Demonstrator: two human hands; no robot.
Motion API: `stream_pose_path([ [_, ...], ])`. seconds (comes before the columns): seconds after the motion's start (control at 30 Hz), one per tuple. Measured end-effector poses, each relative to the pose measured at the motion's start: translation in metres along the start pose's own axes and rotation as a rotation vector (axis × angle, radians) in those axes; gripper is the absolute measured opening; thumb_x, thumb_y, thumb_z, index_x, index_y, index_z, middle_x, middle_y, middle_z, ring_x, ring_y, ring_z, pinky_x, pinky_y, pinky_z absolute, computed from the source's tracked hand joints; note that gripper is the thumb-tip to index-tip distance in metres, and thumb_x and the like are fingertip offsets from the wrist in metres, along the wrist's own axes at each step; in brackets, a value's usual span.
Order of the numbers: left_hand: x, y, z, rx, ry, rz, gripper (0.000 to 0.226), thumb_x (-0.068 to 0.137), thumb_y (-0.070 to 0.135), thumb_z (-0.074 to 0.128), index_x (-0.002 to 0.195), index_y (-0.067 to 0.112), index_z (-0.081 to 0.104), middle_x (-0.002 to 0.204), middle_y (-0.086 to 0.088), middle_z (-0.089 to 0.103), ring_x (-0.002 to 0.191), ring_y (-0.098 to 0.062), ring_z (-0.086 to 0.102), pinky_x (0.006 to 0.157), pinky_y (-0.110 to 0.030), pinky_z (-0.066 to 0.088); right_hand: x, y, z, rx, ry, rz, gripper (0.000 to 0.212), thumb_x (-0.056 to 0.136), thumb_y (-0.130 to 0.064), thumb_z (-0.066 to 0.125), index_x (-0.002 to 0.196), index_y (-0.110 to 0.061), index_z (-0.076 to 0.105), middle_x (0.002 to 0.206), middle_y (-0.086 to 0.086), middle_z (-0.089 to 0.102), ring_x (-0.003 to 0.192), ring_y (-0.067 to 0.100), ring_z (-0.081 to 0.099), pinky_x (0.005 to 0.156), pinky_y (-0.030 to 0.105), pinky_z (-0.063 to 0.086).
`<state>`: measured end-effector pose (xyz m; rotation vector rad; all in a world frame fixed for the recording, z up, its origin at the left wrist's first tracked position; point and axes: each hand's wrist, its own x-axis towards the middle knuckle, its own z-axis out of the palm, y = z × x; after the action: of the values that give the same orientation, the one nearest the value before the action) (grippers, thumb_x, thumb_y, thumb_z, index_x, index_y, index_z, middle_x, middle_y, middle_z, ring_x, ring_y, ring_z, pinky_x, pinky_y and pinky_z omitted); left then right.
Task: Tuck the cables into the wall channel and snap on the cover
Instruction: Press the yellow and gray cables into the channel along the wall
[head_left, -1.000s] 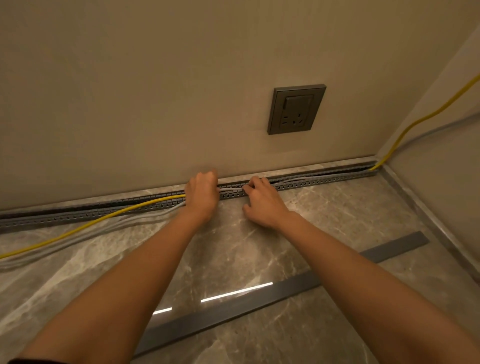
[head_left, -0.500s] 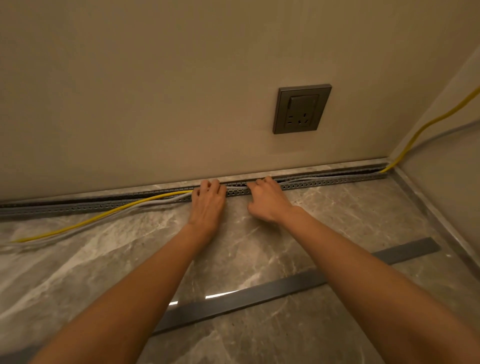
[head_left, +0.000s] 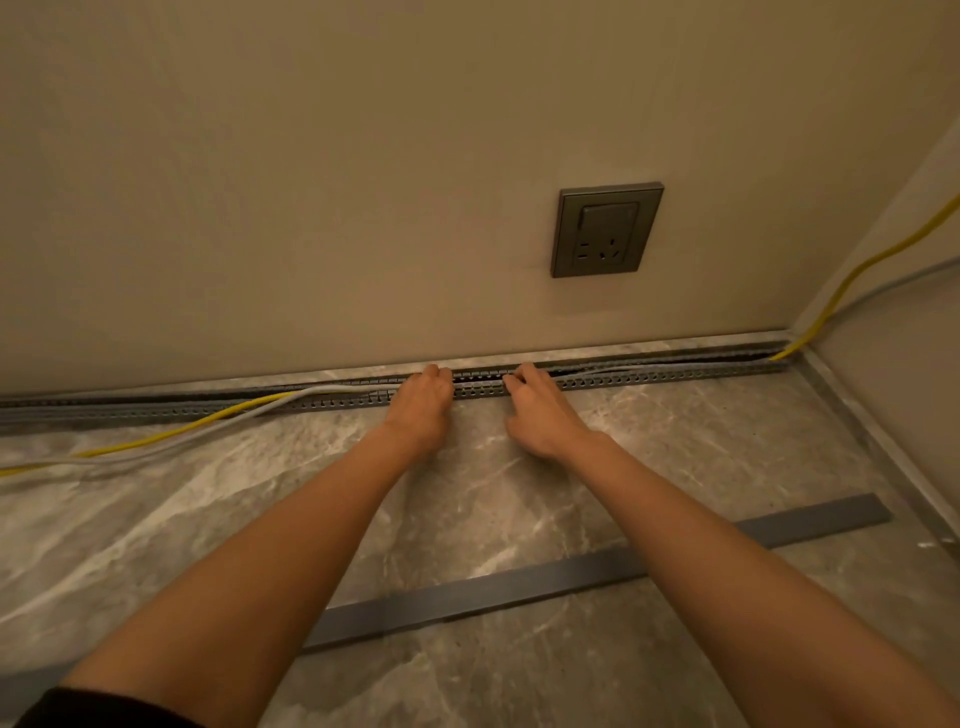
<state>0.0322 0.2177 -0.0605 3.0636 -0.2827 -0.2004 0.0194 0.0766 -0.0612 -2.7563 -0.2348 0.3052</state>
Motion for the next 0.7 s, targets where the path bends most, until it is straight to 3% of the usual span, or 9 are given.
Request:
stream_pose_path([
  [0.13, -0.008, -0.012, 0.007, -0.344, 0.03, -0.013, 0.049, 0.085, -0.007, 0.046, 0.133, -0.001, 0.037, 0.135, -0.022, 0.046, 0.125, -0.036, 0.045, 0.104, -0.04, 0.037, -0.002, -0.005, -0.001, -0.007, 0.022, 0.015, 0.038, 0.089, 0.002, 0.045, 0.126, 0.003, 0.048, 0.135, 0.019, 0.043, 0.124, 0.033, 0.043, 0.107, 0.036, 0.033],
  [0.23, -0.013, -0.028, 0.005, -0.503, 0.185, -0.019, 0.048, 0.082, -0.013, 0.044, 0.129, -0.004, 0.043, 0.132, -0.025, 0.049, 0.125, -0.035, 0.046, 0.107, -0.038, 0.035, -0.003, -0.016, 0.0, -0.031, 0.085, 0.023, 0.035, 0.089, 0.003, 0.045, 0.123, 0.002, 0.051, 0.132, 0.018, 0.045, 0.12, 0.034, 0.046, 0.105, 0.037, 0.035],
  [0.4, -0.015, -0.069, -0.002, -0.363, 0.309, -0.099, 0.035, 0.084, -0.011, 0.046, 0.118, -0.004, 0.053, 0.124, -0.024, 0.052, 0.115, -0.038, 0.051, 0.096, -0.045, 0.044, 0.005, -0.051, 0.009, -0.023, 0.103, -0.02, 0.039, 0.088, 0.003, 0.047, 0.126, 0.002, 0.052, 0.13, 0.017, 0.049, 0.12, 0.034, 0.049, 0.105, 0.037, 0.036],
  [0.57, -0.025, -0.132, -0.003, -0.128, 0.244, -0.143, 0.025, 0.085, -0.001, 0.054, 0.11, -0.004, 0.056, 0.119, -0.025, 0.053, 0.109, -0.041, 0.053, 0.089, -0.046, 0.045, 0.013, -0.105, 0.033, -0.006, 0.071, -0.083, 0.048, 0.086, 0.005, 0.047, 0.134, 0.002, 0.047, 0.135, 0.019, 0.048, 0.126, 0.034, 0.047, 0.109, 0.039, 0.037],
  [0.7, -0.03, -0.177, -0.006, -0.163, 0.215, -0.1, 0.014, 0.085, -0.004, 0.053, 0.096, -0.002, 0.062, 0.108, -0.025, 0.06, 0.099, -0.041, 0.057, 0.079, -0.046, 0.047, 0.024, -0.151, 0.051, -0.005, 0.064, -0.109, 0.053, 0.085, 0.003, 0.049, 0.137, -0.001, 0.043, 0.137, 0.018, 0.047, 0.127, 0.033, 0.046, 0.11, 0.037, 0.035],
])
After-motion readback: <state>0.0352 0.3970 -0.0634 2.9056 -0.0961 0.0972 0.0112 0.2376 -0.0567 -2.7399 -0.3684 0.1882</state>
